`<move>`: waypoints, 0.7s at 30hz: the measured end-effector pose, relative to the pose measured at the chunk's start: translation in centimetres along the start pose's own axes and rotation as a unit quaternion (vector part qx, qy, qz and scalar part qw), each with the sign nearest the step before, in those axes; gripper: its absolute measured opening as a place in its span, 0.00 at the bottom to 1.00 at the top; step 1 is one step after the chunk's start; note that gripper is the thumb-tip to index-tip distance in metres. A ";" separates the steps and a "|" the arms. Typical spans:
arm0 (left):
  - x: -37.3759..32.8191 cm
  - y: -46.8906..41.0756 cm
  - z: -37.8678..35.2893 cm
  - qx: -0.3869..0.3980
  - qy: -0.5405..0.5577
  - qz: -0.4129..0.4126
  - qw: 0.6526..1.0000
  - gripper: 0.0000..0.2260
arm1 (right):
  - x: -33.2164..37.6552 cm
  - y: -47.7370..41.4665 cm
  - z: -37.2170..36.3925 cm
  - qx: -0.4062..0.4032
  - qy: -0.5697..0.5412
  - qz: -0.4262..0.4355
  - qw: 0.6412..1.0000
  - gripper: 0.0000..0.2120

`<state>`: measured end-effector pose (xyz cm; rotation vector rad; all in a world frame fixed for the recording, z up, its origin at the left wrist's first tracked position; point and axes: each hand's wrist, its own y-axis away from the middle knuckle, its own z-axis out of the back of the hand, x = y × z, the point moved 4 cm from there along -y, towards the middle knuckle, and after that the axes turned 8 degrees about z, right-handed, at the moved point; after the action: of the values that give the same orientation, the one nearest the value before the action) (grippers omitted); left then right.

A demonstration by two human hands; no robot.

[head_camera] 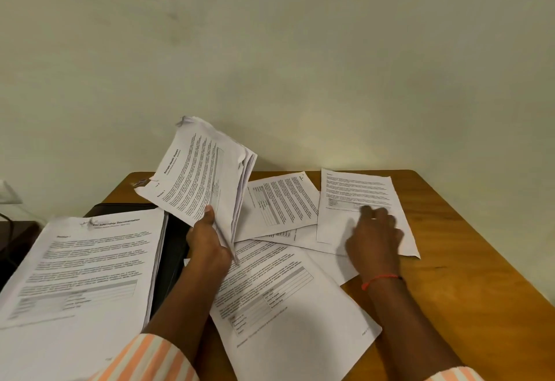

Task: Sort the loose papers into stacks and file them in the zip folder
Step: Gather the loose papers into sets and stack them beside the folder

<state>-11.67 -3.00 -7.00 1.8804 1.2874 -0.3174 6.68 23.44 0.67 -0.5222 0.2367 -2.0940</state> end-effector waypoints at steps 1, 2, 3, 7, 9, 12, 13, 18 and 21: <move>0.0 0.0 -0.1 0.001 0.002 0.000 1.000 0.15 | 2.5 0.6 -0.6 0.004 -0.054 0.075 0.996 0.23; -0.1 0.0 -0.1 0.001 0.004 -0.001 1.000 0.14 | 4.9 1.3 -1.3 0.031 -0.100 0.137 0.985 0.23; -0.1 -0.1 -0.1 0.003 0.004 -0.001 1.000 0.14 | 6.9 1.9 -2.0 0.064 -0.132 0.187 0.971 0.23; 0.0 0.2 -0.2 0.005 0.002 -0.006 1.000 0.13 | 10.1 2.9 -5.2 0.180 -0.076 0.310 0.930 0.33; -0.2 0.4 -0.4 0.003 0.000 -0.013 1.000 0.13 | 9.7 2.9 -6.3 0.220 -0.055 0.317 0.921 0.38; -0.5 0.7 -0.6 0.001 -0.008 -0.022 1.000 0.13 | 9.0 3.0 -6.4 0.199 -0.050 0.311 0.928 0.39; -0.6 0.7 -0.6 -0.001 -0.008 -0.027 1.000 0.13 | 8.8 2.9 -6.2 0.188 -0.044 0.306 0.932 0.37; -1.1 0.8 -0.4 0.011 -0.004 -0.041 0.999 0.17 | 8.0 2.0 -5.7 0.164 -0.067 0.208 0.962 0.30; -1.2 1.0 -0.4 0.011 0.001 -0.051 0.999 0.15 | 7.8 1.5 -5.7 0.200 -0.060 0.184 0.960 0.30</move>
<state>-11.46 -3.65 -5.58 1.8374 1.3888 -0.3854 1.57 15.92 -2.79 -0.3284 -0.1515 -1.6785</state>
